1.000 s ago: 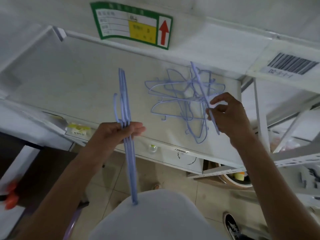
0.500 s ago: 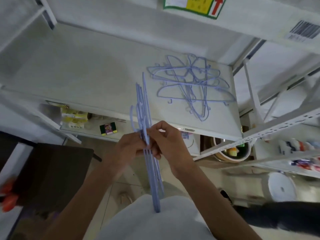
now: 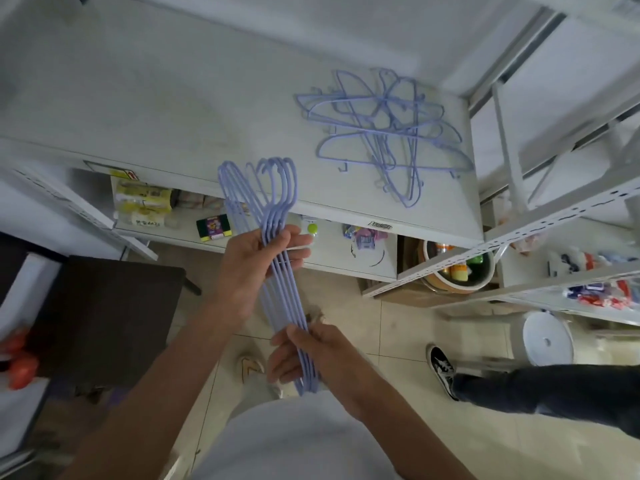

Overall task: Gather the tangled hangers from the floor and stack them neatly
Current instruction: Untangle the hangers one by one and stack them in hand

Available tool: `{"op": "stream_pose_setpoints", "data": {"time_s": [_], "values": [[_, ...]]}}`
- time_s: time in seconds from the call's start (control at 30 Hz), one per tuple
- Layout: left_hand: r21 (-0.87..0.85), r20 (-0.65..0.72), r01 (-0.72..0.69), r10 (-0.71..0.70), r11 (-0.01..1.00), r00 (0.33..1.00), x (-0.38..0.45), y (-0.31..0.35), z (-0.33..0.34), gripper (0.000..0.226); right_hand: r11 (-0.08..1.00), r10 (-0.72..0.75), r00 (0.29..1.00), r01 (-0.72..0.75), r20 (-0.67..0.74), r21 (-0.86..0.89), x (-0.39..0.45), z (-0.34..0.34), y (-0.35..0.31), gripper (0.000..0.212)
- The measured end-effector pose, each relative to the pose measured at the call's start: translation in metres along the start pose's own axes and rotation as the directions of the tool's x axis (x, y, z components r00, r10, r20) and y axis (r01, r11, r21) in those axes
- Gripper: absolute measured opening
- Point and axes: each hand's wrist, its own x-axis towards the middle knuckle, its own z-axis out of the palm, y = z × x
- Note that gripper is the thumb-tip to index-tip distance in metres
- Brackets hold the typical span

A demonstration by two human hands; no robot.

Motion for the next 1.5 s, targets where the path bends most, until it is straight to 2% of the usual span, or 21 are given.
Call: {"op": "stream_pose_setpoints", "data": {"time_s": [0.07,0.13,0.2,0.27,0.4,0.6,0.73,0.77,0.83,0.9,0.97,1.1,1.17,1.3,1.4,1.5], "values": [[0.0,0.031,0.031,-0.031,1.0,0.999,0.002,0.008,0.0,0.022,0.999,-0.052,0.998,0.052,0.04,-0.004,-0.007,0.002,-0.001,0.035],[-0.091,0.074,0.116,-0.11,0.989,0.991,0.003,0.018,0.007,0.025,0.994,-0.105,0.993,0.105,0.051,-0.012,-0.013,0.002,-0.007,0.032],[-0.171,0.147,0.217,-0.193,0.961,0.97,0.005,0.027,0.018,0.03,0.986,-0.162,0.984,0.159,0.075,0.049,-0.021,-0.001,-0.01,0.029],[-0.145,0.184,0.259,-0.231,0.955,0.955,0.009,0.033,0.029,0.033,0.975,-0.208,0.97,0.195,0.126,0.11,-0.029,-0.009,-0.011,0.029],[-0.004,0.099,0.183,-0.181,0.983,0.978,0.017,0.044,0.061,0.04,0.976,-0.218,0.947,0.207,0.234,0.071,-0.031,-0.049,-0.013,0.025],[0.156,-0.063,0.049,-0.04,0.986,0.997,0.031,0.042,0.135,0.038,0.978,-0.166,0.931,0.198,0.324,-0.066,-0.038,-0.142,-0.027,0.02],[0.138,-0.1,0.041,-0.027,0.99,0.995,0.045,0.029,0.17,0.036,0.969,-0.158,0.908,0.217,0.387,-0.114,-0.045,-0.207,-0.044,0.013],[0.113,-0.103,0.051,-0.039,0.992,0.994,0.048,0.026,0.177,0.038,0.974,-0.161,0.926,0.205,0.34,-0.097,-0.046,-0.222,-0.049,0.019],[0.06,-0.127,0.075,-0.067,0.995,0.99,0.052,0.021,0.189,0.04,0.982,-0.185,0.97,0.187,0.16,0.003,-0.04,-0.256,-0.063,0.037],[0.025,-0.18,0.075,-0.069,0.997,0.981,0.05,0.013,0.196,0.037,0.973,-0.228,0.973,0.229,-0.048,0.024,-0.028,-0.29,-0.085,0.031],[0.013,-0.247,0.064,-0.059,0.998,0.967,0.048,0.003,0.202,0.031,0.967,-0.254,0.947,0.243,-0.195,-0.08,-0.004,-0.324,-0.117,0.027],[-0.1,-0.29,0.127,-0.151,0.987,0.945,0.046,-0.011,0.212,0.023,0.911,-0.339,0.875,0.213,-0.347,-0.352,0.079,-0.365,-0.179,0.018],[-0.096,-0.281,0.169,-0.189,0.981,0.941,0.047,-0.013,0.217,0.025,0.86,-0.373,0.832,0.144,-0.411,-0.489,0.127,-0.375,-0.205,0.018],[0.045,-0.313,0.238,-0.213,0.97,0.925,0.048,-0.008,0.227,0.026,0.672,-0.398,0.782,-0.107,-0.479,-0.733,0.199,-0.382,-0.24,0.041],[0.079,-0.347,0.247,-0.205,0.966,0.915,0.045,-0.003,0.226,0.021,0.574,-0.415,0.797,-0.145,-0.439,-0.806,0.231,-0.38,-0.252,0.054],[0.043,-0.345,0.265,-0.234,0.963,0.909,0.04,0.002,0.22,0.022,0.517,-0.438,0.8,-0.15,-0.411,-0.843,0.251,-0.379,-0.257,0.048]]}}
